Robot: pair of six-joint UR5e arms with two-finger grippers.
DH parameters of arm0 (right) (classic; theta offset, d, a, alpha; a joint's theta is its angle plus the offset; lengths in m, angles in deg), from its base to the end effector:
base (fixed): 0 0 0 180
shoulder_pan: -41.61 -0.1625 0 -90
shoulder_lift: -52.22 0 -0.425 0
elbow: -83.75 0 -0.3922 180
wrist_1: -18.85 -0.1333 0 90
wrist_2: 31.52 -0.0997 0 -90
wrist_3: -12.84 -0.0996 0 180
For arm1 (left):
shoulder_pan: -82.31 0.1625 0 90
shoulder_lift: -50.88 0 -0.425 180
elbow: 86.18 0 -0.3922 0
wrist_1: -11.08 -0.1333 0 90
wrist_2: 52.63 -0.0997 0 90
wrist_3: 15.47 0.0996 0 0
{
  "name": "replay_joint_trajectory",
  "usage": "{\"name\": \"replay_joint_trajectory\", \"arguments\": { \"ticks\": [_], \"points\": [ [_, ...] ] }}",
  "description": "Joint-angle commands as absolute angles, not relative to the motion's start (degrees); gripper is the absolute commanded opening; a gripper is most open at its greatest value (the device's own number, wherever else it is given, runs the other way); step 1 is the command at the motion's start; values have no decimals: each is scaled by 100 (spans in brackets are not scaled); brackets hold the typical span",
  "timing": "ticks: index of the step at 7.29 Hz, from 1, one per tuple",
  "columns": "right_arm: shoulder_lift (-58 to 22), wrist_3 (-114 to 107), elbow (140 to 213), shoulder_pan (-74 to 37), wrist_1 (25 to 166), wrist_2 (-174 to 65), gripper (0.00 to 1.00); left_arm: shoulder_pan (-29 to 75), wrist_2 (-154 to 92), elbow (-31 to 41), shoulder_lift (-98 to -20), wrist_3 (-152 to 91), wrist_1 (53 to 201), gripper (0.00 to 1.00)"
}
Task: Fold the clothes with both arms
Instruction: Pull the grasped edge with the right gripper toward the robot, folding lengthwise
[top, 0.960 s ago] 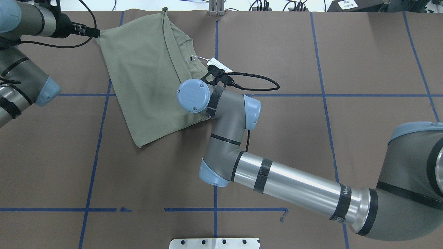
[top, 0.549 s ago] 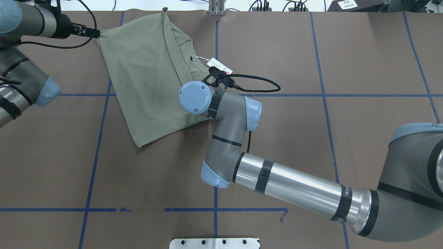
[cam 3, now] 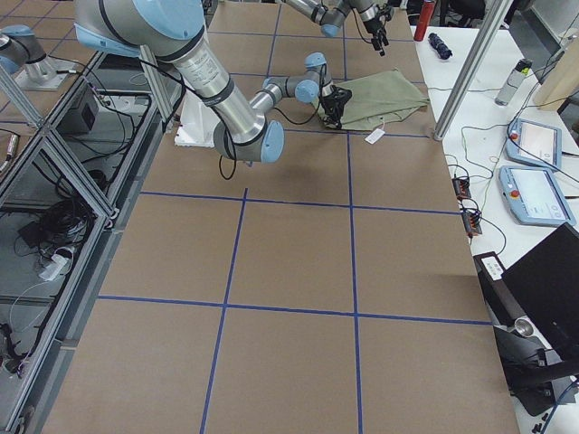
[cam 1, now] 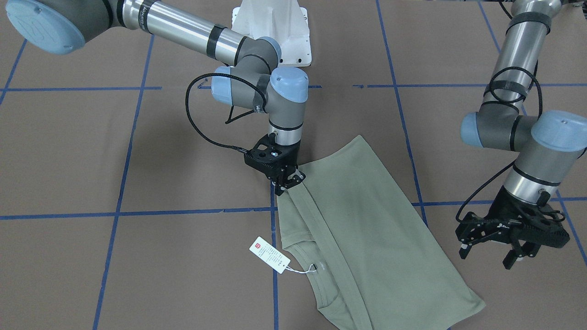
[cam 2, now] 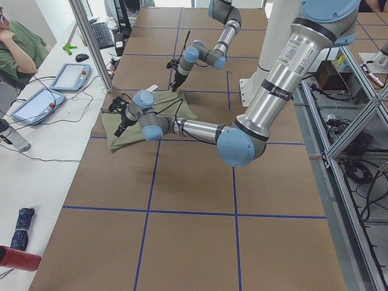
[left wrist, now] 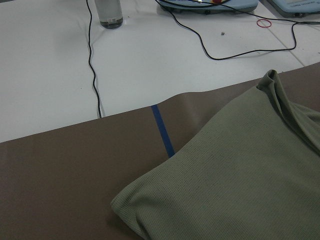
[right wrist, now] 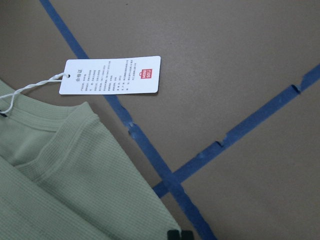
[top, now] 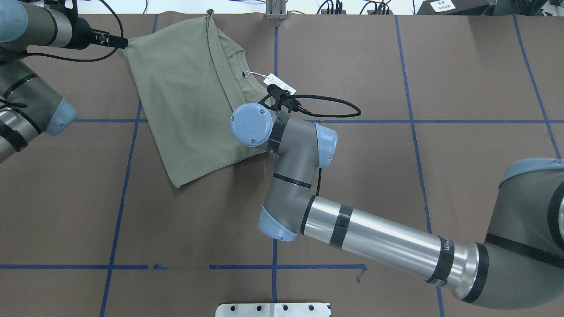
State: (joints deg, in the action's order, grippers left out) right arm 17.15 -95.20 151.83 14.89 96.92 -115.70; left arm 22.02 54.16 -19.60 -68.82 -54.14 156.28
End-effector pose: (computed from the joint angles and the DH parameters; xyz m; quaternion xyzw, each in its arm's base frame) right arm -0.6655 -0.4956 0.1927 0.0757 -0.3771 0.3693 0.8460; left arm 0.2719 -0.6874 0.4467 0.3478 0.3880 0.0080 0.8535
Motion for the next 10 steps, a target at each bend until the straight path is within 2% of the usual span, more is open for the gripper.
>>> {"name": "replay_joint_trajectory", "arguments": {
  "ticks": [1,3,5,8,9,10],
  "points": [
    [816,-9518,16531,1498,9812,-11572,0,2202,5416,-1948,-6882,-5423,15628,100],
    [-187,-9535,18455,2119,10844,-11276,0,2202,5425,-1939,-6882,-5475,15637,100],
    [-953,-9666,19769,3076,11612,-10546,0,2202,5425,-1930,-6882,-5484,15637,100],
    [-1088,-10027,19871,3633,11658,-10140,0,2202,5425,-1913,-6882,-5484,15637,100],
    [-1123,-9958,19871,3634,11667,-10114,97,2202,5425,-1895,-6882,-5493,15637,100],
    [-1089,-9548,19862,3529,11667,-10192,100,2202,5425,-1886,-6882,-5528,15637,100]
  ]
}}
